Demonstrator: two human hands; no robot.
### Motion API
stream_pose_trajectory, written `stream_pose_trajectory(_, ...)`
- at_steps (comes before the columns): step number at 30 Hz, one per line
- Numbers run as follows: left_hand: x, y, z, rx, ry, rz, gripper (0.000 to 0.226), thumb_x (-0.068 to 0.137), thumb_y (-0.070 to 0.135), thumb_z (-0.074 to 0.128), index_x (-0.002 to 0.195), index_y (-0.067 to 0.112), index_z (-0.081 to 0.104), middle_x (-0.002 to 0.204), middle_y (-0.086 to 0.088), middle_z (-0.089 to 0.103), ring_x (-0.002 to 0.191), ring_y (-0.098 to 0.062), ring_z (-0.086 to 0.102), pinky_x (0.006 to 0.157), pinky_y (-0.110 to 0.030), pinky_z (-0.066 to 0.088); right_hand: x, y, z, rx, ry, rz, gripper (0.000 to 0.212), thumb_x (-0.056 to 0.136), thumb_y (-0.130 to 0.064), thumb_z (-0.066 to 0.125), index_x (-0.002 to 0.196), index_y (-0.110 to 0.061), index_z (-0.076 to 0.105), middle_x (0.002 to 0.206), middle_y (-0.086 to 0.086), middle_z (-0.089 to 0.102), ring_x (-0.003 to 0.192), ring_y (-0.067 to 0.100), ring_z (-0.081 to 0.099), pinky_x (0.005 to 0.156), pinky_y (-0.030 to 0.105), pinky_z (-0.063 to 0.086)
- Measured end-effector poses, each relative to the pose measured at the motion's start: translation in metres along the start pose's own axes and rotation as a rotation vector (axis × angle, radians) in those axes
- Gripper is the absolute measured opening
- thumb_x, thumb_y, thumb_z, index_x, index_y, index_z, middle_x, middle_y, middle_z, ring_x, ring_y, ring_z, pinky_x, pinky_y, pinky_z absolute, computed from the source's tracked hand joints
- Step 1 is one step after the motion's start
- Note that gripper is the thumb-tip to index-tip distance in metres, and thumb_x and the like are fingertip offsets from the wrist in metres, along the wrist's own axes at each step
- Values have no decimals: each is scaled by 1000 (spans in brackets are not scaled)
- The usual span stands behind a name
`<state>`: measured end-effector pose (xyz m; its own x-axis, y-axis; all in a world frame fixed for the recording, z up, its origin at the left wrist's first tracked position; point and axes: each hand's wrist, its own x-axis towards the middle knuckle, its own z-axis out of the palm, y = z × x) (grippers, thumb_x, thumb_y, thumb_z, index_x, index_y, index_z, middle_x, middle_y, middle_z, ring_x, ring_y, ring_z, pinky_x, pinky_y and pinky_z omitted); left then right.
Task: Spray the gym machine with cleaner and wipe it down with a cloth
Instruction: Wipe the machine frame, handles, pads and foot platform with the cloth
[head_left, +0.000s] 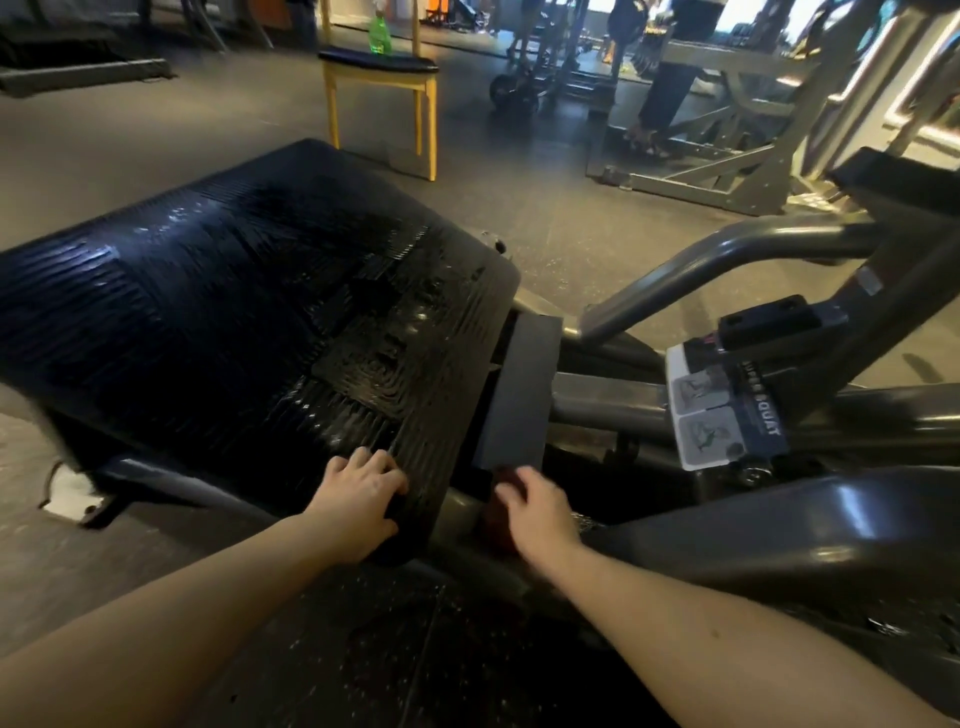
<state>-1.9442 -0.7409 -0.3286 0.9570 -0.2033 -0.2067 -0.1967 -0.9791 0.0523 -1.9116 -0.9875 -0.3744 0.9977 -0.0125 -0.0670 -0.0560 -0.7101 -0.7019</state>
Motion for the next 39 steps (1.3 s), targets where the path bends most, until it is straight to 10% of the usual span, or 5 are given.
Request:
stream_pose_trajectory(7, -30, -35, -10, 40, 153, -147, 57, 92, 50, 63, 143, 31, 48, 150, 3, 35, 140, -24, 30, 113, -42, 27, 3, -84, 39, 185, -165, -217, 30, 105, -31, 57, 133, -26, 63, 135, -1, 65, 126, 20, 58, 105, 31, 43)
stream_pose_trajectory(15, -64, -85, 0, 39, 286, -325, 69, 85, 59, 72, 143, 25, 55, 150, -1, 46, 141, -28, 37, 115, -48, 28, -50, -76, 94, -136, -419, -736, 40, 100, -12, 57, 138, -24, 54, 167, -1, 29, 156, 3, -7, 125, 24, -10)
stream_pose_trajectory(27, -52, -77, 11, 15, 282, -285, 76, 90, 67, 60, 153, 27, 44, 164, -1, 31, 150, -28, 23, 121, -49, 15, 20, -83, 89, -156, -118, -549, 23, 107, -26, 50, 129, -25, 58, 169, 1, 26, 157, 21, 16, 121, 28, 3)
stream_pose_trajectory(34, -25, -63, 7, -19, 266, -279, 75, 89, 57, 65, 153, 26, 42, 163, -3, 32, 150, -30, 23, 121, -51, 17, -1, -29, 73, -187, -467, -992, 27, 99, -18, 62, 126, -20, 63, 156, 7, 49, 152, 17, 36, 123, 44, 34)
stream_pose_trajectory(39, -18, -60, 4, 7, 208, -308, 77, 90, 62, 62, 155, 27, 38, 164, -2, 25, 151, -29, 17, 122, -50, 12, 88, -42, 54, -279, -349, -799, 30, 100, -9, 59, 130, -12, 66, 160, 12, 43, 149, 23, 39, 119, 43, 37)
